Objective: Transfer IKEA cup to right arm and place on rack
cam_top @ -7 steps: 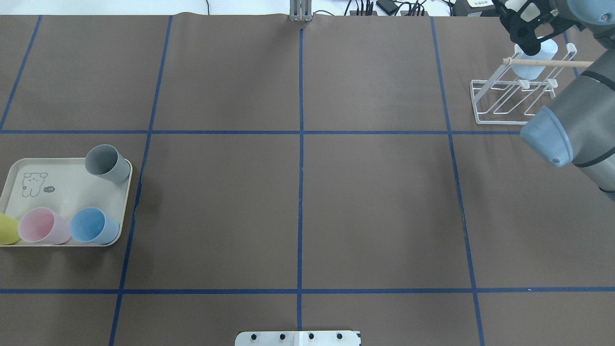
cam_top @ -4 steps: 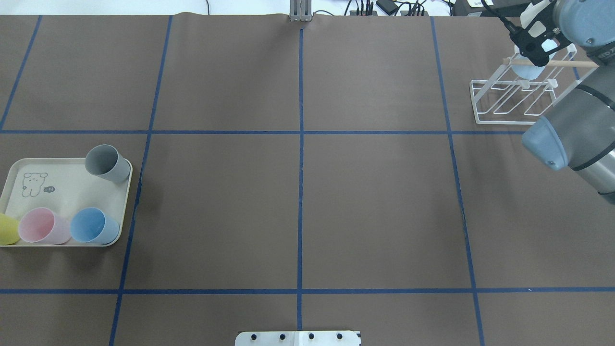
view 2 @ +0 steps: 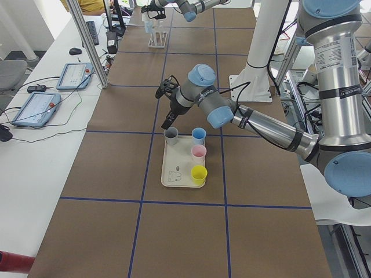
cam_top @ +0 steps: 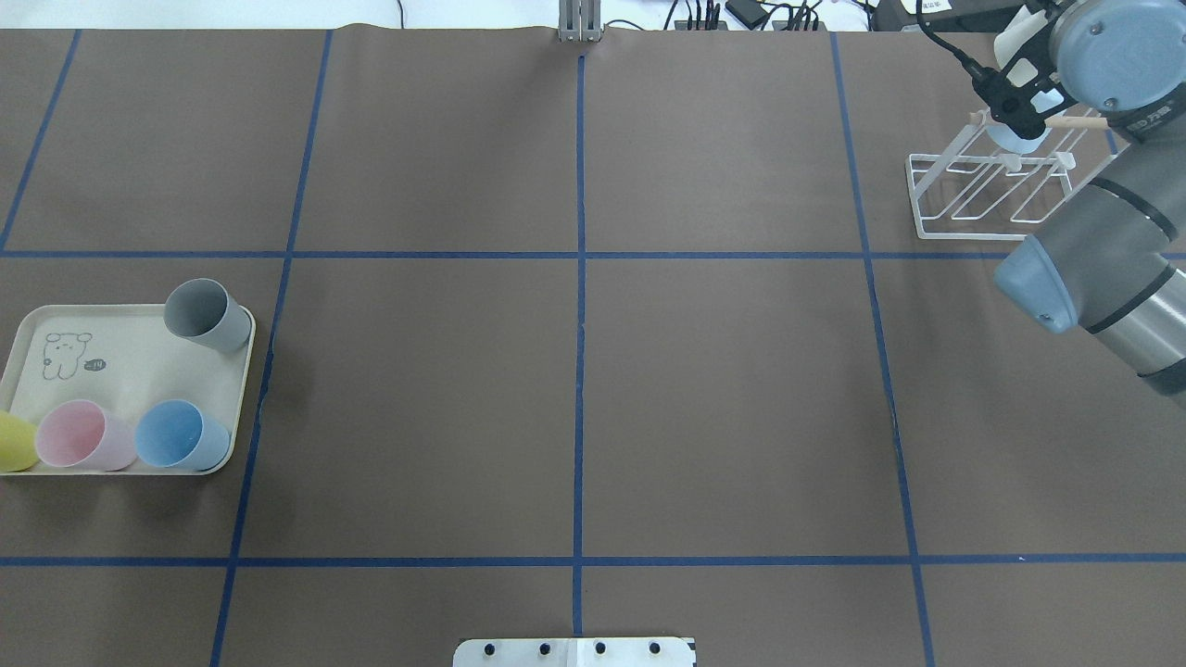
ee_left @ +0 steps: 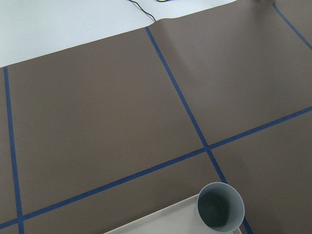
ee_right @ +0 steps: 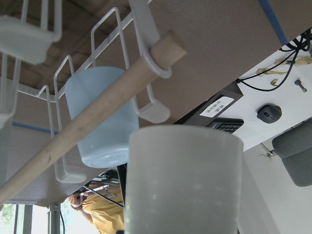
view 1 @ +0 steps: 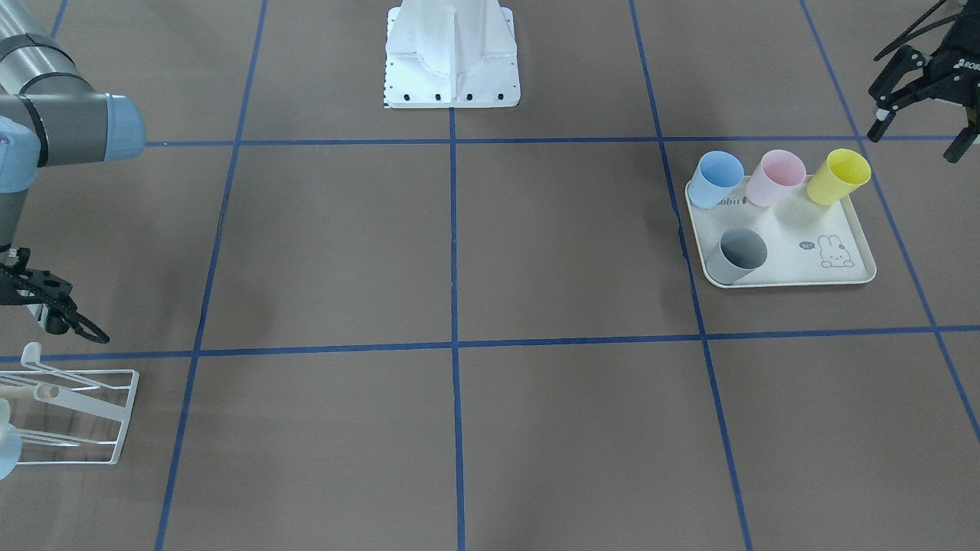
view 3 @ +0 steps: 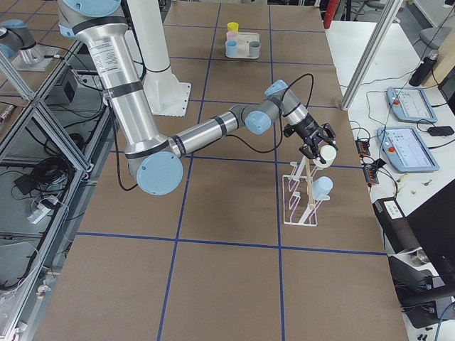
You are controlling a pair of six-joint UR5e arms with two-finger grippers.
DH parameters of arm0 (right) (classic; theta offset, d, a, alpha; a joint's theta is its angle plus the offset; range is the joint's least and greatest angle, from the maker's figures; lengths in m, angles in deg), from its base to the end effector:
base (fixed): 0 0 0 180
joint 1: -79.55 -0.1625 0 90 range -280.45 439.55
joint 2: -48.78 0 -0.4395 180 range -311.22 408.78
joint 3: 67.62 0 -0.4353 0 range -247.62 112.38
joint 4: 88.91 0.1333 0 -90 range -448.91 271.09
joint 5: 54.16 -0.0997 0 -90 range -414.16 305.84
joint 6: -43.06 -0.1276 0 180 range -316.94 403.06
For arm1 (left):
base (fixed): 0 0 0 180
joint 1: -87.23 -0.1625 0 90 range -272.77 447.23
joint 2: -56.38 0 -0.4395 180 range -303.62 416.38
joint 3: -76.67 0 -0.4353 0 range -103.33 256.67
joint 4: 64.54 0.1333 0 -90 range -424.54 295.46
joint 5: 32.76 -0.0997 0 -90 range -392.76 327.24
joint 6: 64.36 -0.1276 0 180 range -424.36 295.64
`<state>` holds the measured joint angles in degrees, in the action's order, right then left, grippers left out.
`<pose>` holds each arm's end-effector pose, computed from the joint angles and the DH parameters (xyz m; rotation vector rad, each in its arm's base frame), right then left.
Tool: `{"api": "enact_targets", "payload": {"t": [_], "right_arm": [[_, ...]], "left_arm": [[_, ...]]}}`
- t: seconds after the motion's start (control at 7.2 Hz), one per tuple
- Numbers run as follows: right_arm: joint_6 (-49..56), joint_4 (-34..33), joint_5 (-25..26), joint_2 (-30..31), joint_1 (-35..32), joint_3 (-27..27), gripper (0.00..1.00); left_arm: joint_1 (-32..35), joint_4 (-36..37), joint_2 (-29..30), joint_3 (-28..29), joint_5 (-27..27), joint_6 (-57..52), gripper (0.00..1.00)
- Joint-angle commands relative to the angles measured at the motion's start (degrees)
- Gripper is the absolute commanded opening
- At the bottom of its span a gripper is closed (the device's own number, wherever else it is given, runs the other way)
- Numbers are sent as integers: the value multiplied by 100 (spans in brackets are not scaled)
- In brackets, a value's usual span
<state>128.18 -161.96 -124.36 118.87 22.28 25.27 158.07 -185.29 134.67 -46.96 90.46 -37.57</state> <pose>-0.2323 -0.6880 0.4356 0.5474 0.6998 -1.8236 0.0911 -0.4553 0.4158 0.6104 0.8417 0.1454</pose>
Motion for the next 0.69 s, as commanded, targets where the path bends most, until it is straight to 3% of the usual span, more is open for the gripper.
{"api": "enact_targets", "payload": {"t": [0.0, 0.56], "right_arm": [[5, 46, 32, 4, 67, -149, 29], [-101, 46, 312, 13, 304, -350, 39]], "left_arm": [[0, -1, -7, -3, 0, 1, 100], [0, -19, -113, -21, 0, -8, 100]]}}
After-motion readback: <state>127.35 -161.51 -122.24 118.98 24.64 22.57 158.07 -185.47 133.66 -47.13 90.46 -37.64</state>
